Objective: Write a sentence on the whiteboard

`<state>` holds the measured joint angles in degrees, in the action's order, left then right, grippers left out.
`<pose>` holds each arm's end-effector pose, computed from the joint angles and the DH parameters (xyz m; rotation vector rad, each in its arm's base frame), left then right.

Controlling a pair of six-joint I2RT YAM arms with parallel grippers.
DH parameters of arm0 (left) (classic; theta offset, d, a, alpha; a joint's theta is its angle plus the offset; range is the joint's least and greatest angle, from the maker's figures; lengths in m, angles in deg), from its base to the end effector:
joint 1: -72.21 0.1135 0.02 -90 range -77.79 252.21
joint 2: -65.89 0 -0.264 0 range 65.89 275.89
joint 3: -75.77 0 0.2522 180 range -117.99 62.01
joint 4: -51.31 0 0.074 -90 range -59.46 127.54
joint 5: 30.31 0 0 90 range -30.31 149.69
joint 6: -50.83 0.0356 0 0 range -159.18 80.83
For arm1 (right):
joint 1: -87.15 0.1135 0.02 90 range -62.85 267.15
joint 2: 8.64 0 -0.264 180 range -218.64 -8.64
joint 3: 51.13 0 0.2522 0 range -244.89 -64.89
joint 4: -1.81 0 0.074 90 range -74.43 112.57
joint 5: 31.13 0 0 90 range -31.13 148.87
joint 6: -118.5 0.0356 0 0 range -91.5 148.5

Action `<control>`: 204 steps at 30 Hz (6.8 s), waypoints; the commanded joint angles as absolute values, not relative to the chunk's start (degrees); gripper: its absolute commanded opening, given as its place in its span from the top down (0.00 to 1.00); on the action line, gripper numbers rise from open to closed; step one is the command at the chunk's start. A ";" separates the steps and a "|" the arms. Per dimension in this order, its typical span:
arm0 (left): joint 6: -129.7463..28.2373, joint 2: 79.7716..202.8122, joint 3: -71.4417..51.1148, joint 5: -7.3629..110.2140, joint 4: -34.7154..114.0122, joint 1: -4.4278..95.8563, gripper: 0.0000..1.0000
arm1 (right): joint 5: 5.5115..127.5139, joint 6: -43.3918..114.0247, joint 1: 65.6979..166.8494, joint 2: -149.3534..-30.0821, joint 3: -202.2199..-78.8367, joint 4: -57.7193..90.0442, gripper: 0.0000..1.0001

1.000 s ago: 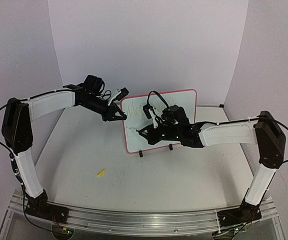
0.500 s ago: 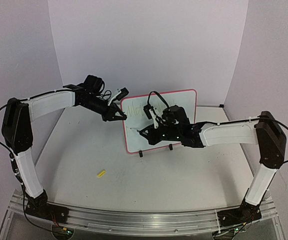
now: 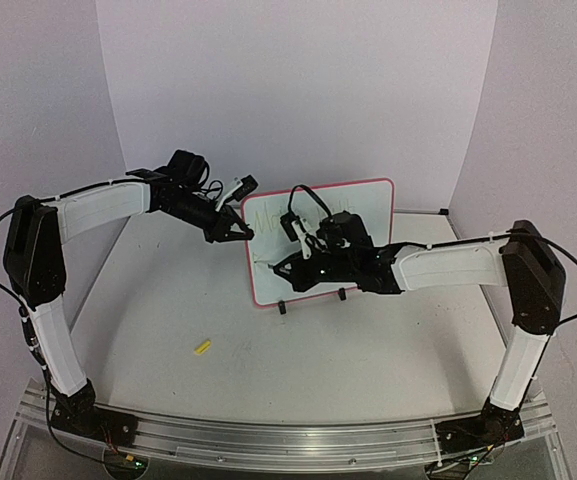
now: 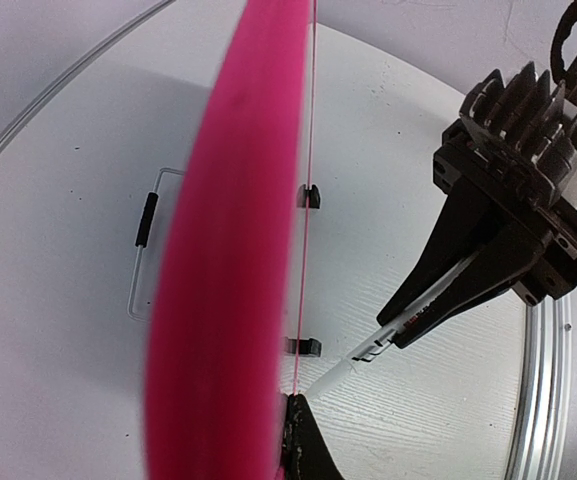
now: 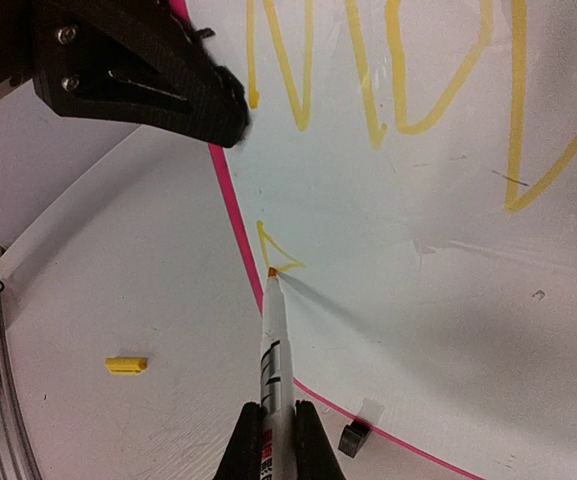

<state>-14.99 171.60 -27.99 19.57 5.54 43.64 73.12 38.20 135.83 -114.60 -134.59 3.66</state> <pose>0.3505 -0.2170 0.2842 1.3102 1.9127 -0.8717 0.2737 0.3246 0.2261 -0.8567 1.9151 0.8861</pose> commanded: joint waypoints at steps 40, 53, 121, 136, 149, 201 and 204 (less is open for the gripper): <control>-10.38 172.07 -27.36 27.05 3.35 43.47 1.00 | 70.06 37.96 135.79 -107.59 -131.03 4.00 1.00; -10.39 172.15 -27.34 26.92 3.44 43.47 1.00 | 67.95 36.74 135.79 -110.57 -135.41 4.81 1.00; -10.29 171.53 -27.27 27.07 3.41 43.38 1.00 | 63.53 39.33 135.81 -109.06 -131.71 4.49 1.00; -10.26 171.70 -27.33 26.93 3.40 43.39 1.00 | 64.31 40.59 135.83 -110.68 -129.89 4.49 1.00; -10.29 171.71 -27.23 26.87 3.53 43.39 1.00 | 64.02 39.18 135.80 -103.50 -128.30 4.31 1.00; -10.43 172.06 -27.37 26.83 3.51 43.38 1.00 | 59.33 41.31 135.91 -107.01 -128.64 4.25 1.00; -10.40 172.06 -27.34 26.81 3.47 43.39 1.00 | 59.61 41.33 135.91 -106.41 -129.25 3.90 1.00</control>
<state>-14.97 171.58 -27.99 19.63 5.56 43.48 61.16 41.45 136.04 -107.38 -126.50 5.55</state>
